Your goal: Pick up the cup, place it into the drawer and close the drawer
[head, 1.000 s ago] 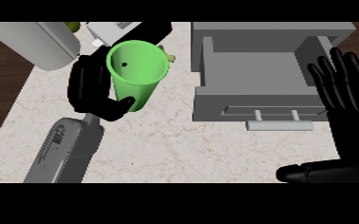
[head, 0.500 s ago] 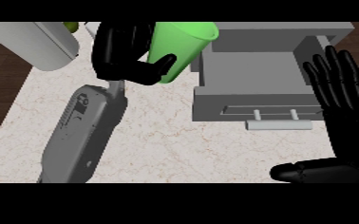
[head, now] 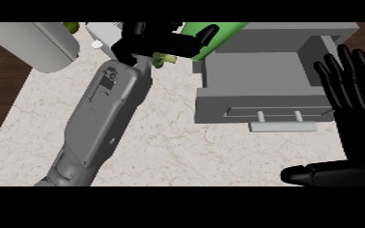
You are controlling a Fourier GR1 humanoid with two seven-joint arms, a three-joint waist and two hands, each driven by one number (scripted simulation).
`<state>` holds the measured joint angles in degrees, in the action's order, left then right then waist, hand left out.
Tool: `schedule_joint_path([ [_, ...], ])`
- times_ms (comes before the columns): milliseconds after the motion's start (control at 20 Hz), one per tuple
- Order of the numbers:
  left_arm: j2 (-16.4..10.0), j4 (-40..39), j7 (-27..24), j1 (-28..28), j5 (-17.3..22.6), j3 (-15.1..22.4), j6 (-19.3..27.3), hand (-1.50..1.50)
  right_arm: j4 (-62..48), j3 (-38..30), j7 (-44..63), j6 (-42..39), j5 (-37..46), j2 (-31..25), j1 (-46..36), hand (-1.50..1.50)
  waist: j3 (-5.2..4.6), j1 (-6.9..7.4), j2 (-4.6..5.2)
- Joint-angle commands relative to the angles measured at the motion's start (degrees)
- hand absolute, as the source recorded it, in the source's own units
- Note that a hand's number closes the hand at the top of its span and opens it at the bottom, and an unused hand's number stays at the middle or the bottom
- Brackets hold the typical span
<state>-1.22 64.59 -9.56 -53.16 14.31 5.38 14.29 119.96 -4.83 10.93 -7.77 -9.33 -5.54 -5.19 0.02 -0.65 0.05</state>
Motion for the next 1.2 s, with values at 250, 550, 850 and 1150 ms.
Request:
schedule_joint_path([
  [250,1.2,-17.1,-1.3,-14.4,4.1,1.9,6.4,1.50,-3.5,1.6,-3.6,-0.6,1.3,1.4,-0.1,-1.50,0.01,-1.26,0.31],
  [550,1.2,-24.3,-7.1,-14.6,6.9,5.3,5.8,1.50,-1.1,-0.5,-2.7,0.0,1.4,0.1,0.5,-1.50,-0.01,-0.96,0.19],
  [850,1.2,-33.9,-10.5,-18.3,14.1,11.4,8.0,1.50,-6.8,-1.7,-7.5,-3.7,-0.7,-0.9,-0.8,-1.50,0.05,-2.46,0.70],
  [1150,1.2,-40.0,-12.3,-20.4,15.7,15.9,8.2,1.50,-3.8,-1.5,-4.2,-3.7,-2.1,-1.3,0.6,-1.50,0.04,-3.07,0.78],
])
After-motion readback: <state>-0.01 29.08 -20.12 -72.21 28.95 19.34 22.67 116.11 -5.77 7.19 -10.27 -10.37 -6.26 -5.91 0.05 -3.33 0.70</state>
